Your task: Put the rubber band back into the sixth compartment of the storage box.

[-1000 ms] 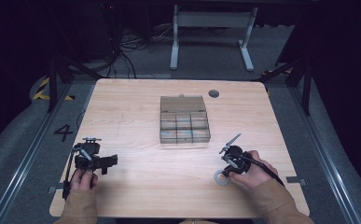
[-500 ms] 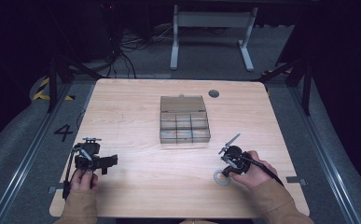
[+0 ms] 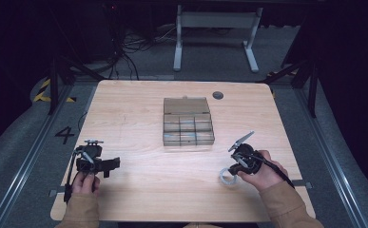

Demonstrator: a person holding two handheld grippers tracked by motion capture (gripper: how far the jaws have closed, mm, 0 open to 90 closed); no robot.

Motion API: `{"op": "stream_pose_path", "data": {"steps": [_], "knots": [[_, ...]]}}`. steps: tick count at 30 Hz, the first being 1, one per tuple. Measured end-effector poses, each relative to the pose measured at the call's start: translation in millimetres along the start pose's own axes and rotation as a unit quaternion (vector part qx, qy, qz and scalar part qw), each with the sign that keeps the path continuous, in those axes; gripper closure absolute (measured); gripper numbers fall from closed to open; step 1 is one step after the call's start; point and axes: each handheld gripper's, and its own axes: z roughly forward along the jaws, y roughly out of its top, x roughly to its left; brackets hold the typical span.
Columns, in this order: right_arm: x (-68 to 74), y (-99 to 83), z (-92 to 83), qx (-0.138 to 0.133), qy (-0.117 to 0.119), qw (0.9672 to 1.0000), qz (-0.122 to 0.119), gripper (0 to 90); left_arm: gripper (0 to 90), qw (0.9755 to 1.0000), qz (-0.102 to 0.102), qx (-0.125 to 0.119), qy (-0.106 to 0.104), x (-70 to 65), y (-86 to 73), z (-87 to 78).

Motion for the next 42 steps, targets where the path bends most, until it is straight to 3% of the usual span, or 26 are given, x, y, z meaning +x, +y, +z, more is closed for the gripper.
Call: {"op": "stream_pose_path", "data": {"steps": [10,20,35,42], "knots": [[-3.7,-1.7,-17.1,-0.058,0.005,0.9983,0.007,83.1,16.3,1.0000,-0.001,0.001,0.000,0.3,0.0,-0.2],[-11.5,-4.5,-28.8,-0.089,0.006,0.9959,0.019,83.1,16.3,1.0000,-0.001,0.001,0.001,0.3,0.0,0.0],[-16.0,-1.4,-33.2,-0.090,0.011,0.9956,0.024,83.0,16.3,1.0000,-0.002,0.001,0.002,0.1,0.0,-0.1],[-23.6,15.2,-33.7,-0.083,0.006,0.9964,0.018,83.0,16.3,1.0000,-0.001,0.001,0.001,0.3,0.1,0.3]]}}
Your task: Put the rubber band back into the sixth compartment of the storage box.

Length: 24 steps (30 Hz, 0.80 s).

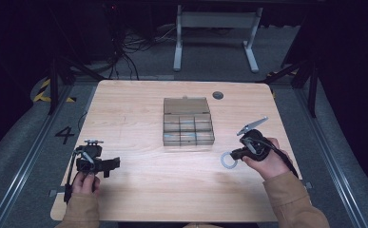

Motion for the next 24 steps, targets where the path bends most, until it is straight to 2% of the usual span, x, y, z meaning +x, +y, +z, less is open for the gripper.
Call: {"op": "stream_pose_path", "data": {"steps": [6,24], "knots": [[-1.7,12.1,1.6,0.008,-0.001,0.9999,-0.007,83.0,16.3,1.0000,0.000,-0.001,0.000,1.1,-0.2,-0.6],[-9.4,46.5,0.7,0.005,0.009,0.9998,-0.015,83.0,16.3,1.0000,0.000,-0.001,-0.001,0.6,-0.1,-0.8]]}}
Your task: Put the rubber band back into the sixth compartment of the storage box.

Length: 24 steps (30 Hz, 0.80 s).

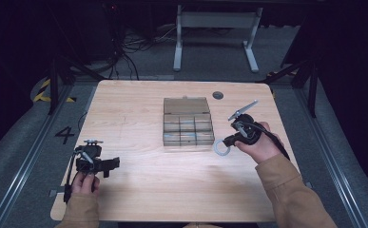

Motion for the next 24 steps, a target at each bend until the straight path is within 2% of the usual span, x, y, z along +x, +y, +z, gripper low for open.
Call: {"op": "stream_pose_path", "data": {"steps": [9,14,24], "knots": [[-4.2,14.6,0.4,0.000,0.005,1.0000,0.000,82.9,16.3,1.0000,0.001,0.000,0.000,0.2,0.1,0.1],[-7.8,21.6,2.5,-0.004,0.027,0.9996,0.005,83.0,16.3,1.0000,0.001,0.000,-0.001,0.1,0.1,-0.2],[-11.6,36.1,4.1,-0.007,0.026,0.9996,0.004,82.9,16.3,1.0000,0.000,0.000,0.000,0.1,0.0,-0.2]]}}
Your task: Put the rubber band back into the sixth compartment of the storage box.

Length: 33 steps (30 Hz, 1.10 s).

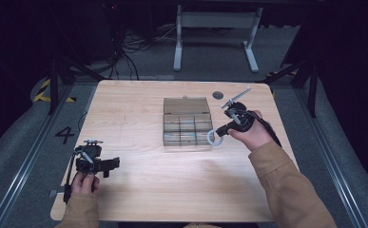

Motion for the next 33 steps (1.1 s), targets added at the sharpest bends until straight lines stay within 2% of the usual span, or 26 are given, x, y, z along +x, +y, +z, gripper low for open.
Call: {"op": "stream_pose_path", "data": {"steps": [18,33], "knots": [[-12.1,28.0,9.8,0.008,-0.012,0.9999,0.000,82.9,16.3,1.0000,0.001,-0.001,0.000,0.5,0.2,-0.2],[-22.4,39.7,16.7,0.010,-0.018,0.9997,0.010,82.8,16.3,1.0000,0.001,-0.001,-0.002,1.0,0.3,-0.1]]}}
